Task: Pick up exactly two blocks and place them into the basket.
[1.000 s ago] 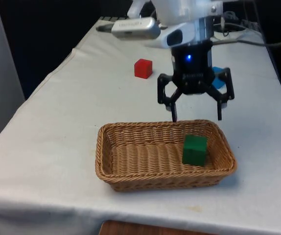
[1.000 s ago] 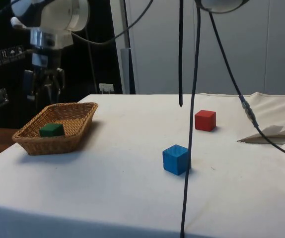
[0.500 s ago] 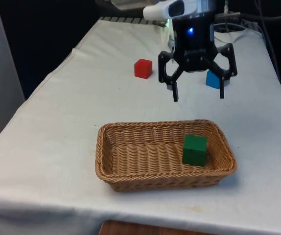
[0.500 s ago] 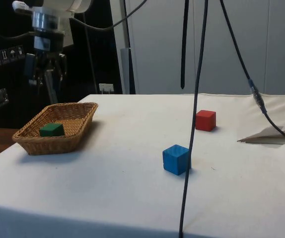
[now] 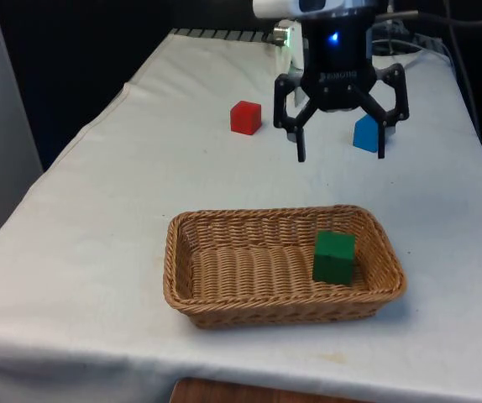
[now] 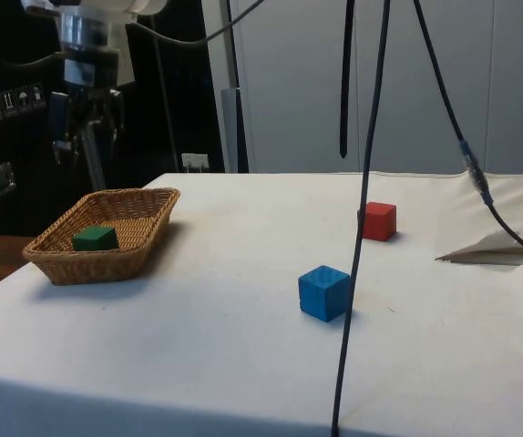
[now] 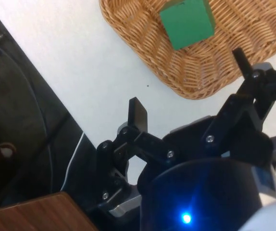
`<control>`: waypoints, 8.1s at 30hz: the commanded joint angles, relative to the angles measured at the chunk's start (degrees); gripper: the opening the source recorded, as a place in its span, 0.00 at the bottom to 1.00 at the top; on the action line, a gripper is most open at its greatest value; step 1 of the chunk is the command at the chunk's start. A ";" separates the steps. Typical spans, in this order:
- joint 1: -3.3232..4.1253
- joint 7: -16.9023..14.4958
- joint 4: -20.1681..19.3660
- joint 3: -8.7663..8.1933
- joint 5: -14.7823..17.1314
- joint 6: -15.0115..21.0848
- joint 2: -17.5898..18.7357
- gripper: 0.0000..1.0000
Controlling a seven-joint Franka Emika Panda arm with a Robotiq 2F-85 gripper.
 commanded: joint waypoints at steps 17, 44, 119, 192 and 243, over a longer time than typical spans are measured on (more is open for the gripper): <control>3.84 -1.49 -3.90 -2.23 -1.49 5.10 -1.95 1.00; 6.70 -2.12 -7.28 -1.43 -1.60 11.57 -2.12 1.00; 7.73 -5.61 -14.04 2.69 -6.82 17.25 -4.98 1.00; 11.57 -5.04 -32.20 11.29 -16.21 31.86 -18.85 1.00; 10.83 -5.73 -50.19 14.61 -26.24 44.98 -29.22 1.00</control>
